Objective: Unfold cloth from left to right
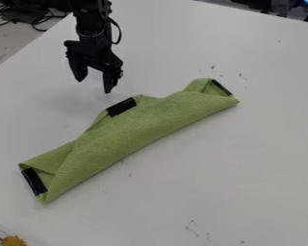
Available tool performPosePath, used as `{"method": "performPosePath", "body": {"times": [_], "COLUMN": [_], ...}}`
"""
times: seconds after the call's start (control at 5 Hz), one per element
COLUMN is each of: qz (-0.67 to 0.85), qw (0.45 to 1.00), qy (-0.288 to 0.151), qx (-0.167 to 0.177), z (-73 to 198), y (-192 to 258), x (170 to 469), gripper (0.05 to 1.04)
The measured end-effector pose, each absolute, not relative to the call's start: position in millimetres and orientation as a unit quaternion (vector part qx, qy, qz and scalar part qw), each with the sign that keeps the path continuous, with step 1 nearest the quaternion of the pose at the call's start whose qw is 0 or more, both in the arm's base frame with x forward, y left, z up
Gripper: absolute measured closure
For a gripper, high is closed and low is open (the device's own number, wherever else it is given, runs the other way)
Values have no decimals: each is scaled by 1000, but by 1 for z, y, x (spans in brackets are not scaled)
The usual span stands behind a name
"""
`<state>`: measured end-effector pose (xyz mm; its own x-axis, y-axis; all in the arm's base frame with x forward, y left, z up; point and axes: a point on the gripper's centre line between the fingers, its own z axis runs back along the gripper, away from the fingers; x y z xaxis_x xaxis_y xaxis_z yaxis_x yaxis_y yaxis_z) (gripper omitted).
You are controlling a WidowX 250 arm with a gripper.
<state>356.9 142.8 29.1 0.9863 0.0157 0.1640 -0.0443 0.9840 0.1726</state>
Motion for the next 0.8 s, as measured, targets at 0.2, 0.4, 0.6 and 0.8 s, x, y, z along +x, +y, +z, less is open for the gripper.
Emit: {"method": "performPosePath", "body": {"times": [0.2, 0.4, 0.6, 0.8], "qz": [17, 15, 9, 6], "qw": [994, 993, 987, 985], "qy": [-63, -63, -102, -111], "qx": [83, 99, 125, 130], "z": [16, 21, 48, 58], "y": [141, 141, 132, 112], "x": [352, 346, 347, 344], "gripper": [83, 83, 83, 83]}}
